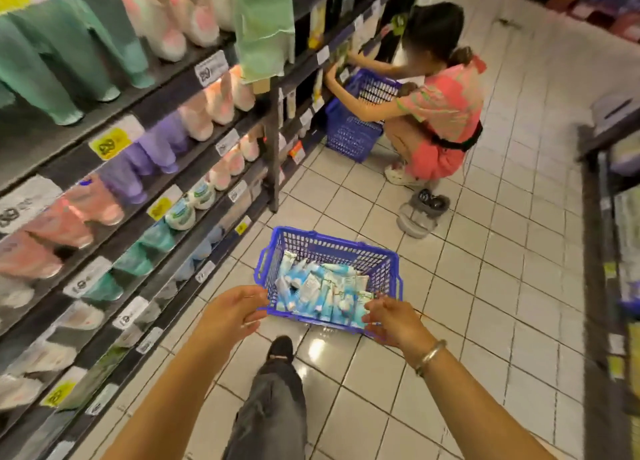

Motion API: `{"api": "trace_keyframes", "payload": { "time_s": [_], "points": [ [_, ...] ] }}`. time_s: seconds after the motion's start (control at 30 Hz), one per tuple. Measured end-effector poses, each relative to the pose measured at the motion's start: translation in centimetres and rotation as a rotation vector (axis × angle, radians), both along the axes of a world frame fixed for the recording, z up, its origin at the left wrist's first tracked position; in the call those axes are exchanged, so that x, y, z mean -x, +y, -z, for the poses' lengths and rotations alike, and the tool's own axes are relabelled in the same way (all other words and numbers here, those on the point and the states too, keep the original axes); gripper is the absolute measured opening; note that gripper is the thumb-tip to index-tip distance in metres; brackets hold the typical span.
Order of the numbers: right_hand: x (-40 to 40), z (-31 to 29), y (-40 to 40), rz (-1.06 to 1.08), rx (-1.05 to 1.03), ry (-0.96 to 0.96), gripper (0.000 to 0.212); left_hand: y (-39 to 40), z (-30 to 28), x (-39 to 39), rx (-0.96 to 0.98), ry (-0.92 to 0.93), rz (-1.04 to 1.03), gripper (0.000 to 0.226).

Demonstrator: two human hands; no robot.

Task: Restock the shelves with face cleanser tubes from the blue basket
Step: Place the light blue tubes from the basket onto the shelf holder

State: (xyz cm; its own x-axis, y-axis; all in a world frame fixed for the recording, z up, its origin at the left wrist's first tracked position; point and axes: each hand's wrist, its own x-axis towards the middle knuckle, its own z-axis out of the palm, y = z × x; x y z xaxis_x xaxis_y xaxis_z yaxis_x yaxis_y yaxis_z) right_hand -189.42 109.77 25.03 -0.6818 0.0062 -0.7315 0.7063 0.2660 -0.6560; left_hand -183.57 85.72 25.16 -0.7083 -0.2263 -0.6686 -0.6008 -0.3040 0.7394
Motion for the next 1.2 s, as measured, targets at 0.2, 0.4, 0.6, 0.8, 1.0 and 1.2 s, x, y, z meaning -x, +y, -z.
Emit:
{"api": "trace_keyframes", "payload": {
  "time_s": [0.2, 0.4, 0.6, 0.8, 1.0, 1.2],
  "points": [
    [9.8, 4.8, 2.2, 0.17, -0.05, -0.07, 0.02, 1.0, 4.6, 13.7, -0.019, -0.08, 0.194, 0.009],
    [16.7, 12.5, 3.7, 0.254, -0.07, -0.188, 0.025, 1.4, 11.4, 22.2, 0.0, -0.219, 0.272, 0.011],
    [20.4, 25.5, 5.6, 0.21, -0.15, -0.304, 0.033, 2.7, 22.5, 25.9, 0.029, -0.356, 0.254, 0.016],
    [20.9, 39.5, 8.4, 0.144, -0.292, -0.378, 0.022, 4.9, 37.1, 27.7, 0.137, -0.473, 0.227, 0.015],
    [20.4, 51.0, 10.5, 0.193, -0.452, -0.33, 0.037, 6.8, 51.3, 28.3, 0.295, -0.518, 0.249, 0.024],
    [19.8, 58.4, 8.9, 0.368, -0.633, -0.242, 0.049, 7.4, 59.9, 28.4, 0.473, -0.623, 0.17, 0.056]
  ]
}}
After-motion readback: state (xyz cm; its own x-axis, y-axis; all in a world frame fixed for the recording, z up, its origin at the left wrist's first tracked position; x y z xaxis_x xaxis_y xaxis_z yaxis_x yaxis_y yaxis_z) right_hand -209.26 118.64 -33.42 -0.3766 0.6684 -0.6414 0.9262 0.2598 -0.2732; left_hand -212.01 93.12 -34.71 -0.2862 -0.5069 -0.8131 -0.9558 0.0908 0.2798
